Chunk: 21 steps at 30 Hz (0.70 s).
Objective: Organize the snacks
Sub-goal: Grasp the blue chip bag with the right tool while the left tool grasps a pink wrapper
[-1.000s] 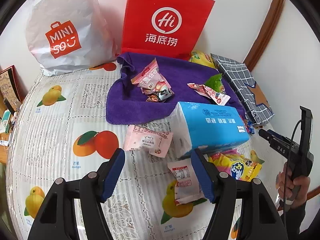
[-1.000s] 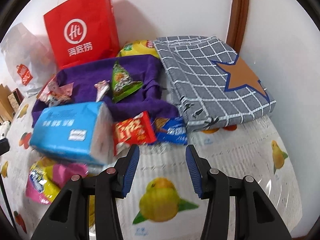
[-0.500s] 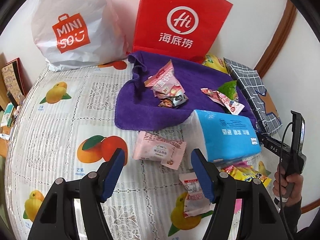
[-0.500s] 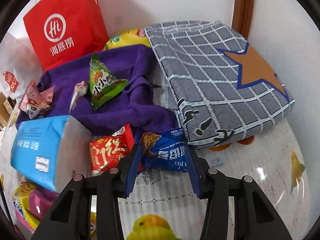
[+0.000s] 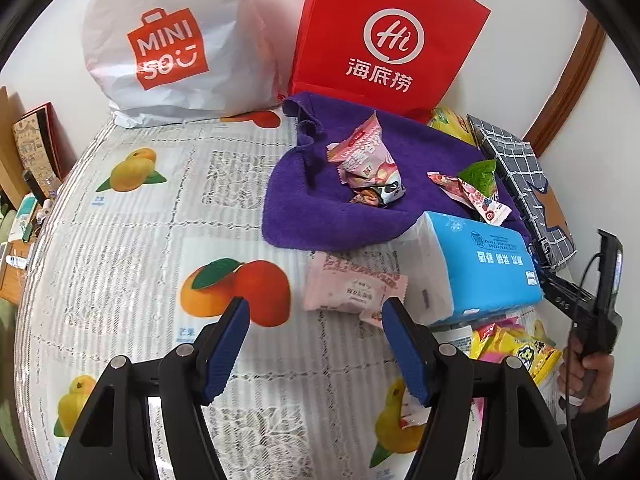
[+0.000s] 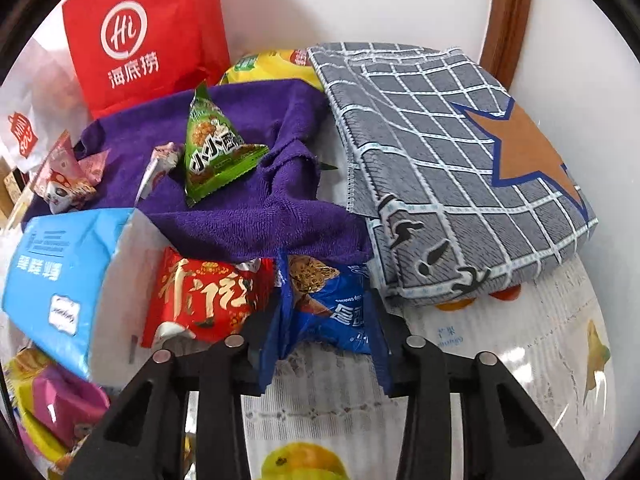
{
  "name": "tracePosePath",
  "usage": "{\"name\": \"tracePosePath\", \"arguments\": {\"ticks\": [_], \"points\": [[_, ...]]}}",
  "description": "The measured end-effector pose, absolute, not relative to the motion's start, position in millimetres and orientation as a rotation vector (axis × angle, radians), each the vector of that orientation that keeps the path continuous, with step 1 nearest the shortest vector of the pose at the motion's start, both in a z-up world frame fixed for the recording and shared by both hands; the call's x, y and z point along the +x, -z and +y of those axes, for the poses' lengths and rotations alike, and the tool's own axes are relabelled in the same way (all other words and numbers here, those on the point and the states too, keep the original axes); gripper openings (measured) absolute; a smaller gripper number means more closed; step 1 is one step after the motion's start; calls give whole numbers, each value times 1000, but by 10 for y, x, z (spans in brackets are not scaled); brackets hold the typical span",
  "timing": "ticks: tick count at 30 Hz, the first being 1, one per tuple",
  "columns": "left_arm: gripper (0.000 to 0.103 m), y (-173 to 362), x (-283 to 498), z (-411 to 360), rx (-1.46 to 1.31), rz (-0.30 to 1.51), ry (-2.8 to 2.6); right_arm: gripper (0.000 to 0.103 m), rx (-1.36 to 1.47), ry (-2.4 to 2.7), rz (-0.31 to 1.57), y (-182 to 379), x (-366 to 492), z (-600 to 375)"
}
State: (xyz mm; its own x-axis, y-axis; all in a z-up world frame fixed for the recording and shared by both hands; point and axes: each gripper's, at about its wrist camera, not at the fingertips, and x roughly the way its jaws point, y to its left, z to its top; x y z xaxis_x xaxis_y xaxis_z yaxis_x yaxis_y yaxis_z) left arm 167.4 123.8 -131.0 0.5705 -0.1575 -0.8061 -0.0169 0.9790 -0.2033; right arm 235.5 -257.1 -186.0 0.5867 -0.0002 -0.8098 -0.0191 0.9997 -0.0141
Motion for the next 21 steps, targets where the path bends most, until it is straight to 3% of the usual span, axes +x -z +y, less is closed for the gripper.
{"name": "tracePosePath", "arguments": {"ticks": [5, 16, 21], "points": [[67, 1363, 1660, 1203, -199, 974, 113, 29, -9, -22, 916, 1716, 2113, -2592], [67, 1718, 2125, 818, -73, 1035, 140, 29, -46, -100, 892, 1579, 1458, -2502], [74, 1788, 2124, 673, 16, 993, 121, 29, -29, -135, 905, 1635, 1314, -2451]]}}
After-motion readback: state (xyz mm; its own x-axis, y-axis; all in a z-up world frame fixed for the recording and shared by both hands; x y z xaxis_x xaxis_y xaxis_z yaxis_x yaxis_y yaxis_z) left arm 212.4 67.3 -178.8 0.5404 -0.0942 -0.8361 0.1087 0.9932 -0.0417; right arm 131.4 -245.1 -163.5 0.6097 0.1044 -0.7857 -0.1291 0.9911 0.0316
